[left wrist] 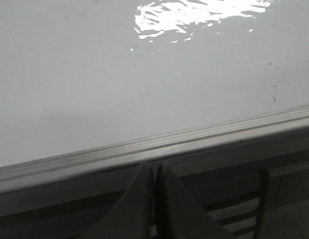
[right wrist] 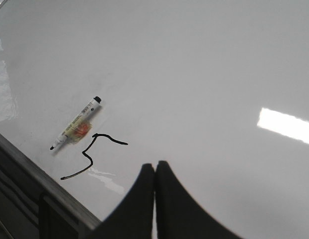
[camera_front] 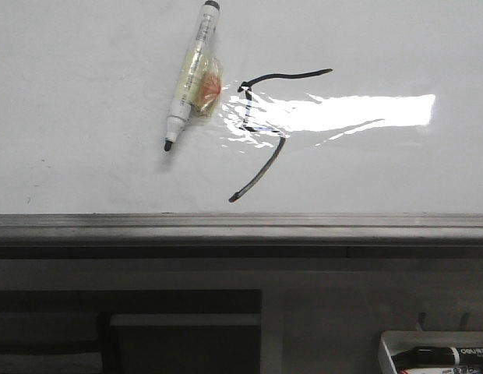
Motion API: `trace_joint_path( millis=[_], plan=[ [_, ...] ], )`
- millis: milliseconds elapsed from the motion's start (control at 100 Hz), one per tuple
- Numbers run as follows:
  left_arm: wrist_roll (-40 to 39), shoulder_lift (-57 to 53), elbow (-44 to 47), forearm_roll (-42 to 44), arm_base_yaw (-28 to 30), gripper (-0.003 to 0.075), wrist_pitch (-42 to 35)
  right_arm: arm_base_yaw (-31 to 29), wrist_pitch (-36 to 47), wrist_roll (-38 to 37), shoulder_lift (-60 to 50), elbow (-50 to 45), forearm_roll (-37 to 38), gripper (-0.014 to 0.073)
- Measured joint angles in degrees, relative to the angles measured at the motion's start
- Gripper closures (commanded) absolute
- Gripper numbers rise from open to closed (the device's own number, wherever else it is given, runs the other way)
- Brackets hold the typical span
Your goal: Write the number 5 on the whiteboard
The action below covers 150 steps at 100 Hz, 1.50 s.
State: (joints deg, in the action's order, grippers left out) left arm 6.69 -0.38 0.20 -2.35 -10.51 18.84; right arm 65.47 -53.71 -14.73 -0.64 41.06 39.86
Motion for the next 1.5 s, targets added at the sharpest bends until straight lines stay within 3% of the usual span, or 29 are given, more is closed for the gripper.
trace_joint_path(
  millis=[250, 390, 500, 740, 860, 1130, 1500],
  plan=[
    [0.0, 0.0, 0.0, 0.0, 0.0, 0.0741, 0.0, -5.0, -2.0, 0.0, 0.0, -3.6, 1.6, 0.0641],
    [0.0, 0.0, 0.0, 0.0, 0.0, 0.0741, 0.0, -12.9, 6.6, -1.3, 0.0, -10.8, 2.4, 0.0641],
    [0.0, 0.0, 0.0, 0.0, 0.0, 0.0741, 0.0, -22.4, 18.3, -2.4, 1.2, -16.7, -0.1, 0.0641],
    [0.0, 0.0, 0.0, 0.0, 0.0, 0.0741, 0.0, -51.7, 39.6, 0.8, 4.6, -31.4, -22.6, 0.0641],
    [0.0, 0.0, 0.0, 0.0, 0.0, 0.0741, 0.0, -60.3, 45.4, 4.7, 3.8, -39.2, -28.8, 0.0641],
    [0.0, 0.0, 0.0, -0.1, 0.0, 0.0741, 0.0, -63.0, 36.0, 5.5, 0.0, -42.1, -31.5, 0.0641],
    [0.0, 0.0, 0.0, -0.1, 0.0, 0.0741, 0.0, -63.0, 34.9, 5.8, 0.0, -41.9, -31.9, 0.0641]
  ],
)
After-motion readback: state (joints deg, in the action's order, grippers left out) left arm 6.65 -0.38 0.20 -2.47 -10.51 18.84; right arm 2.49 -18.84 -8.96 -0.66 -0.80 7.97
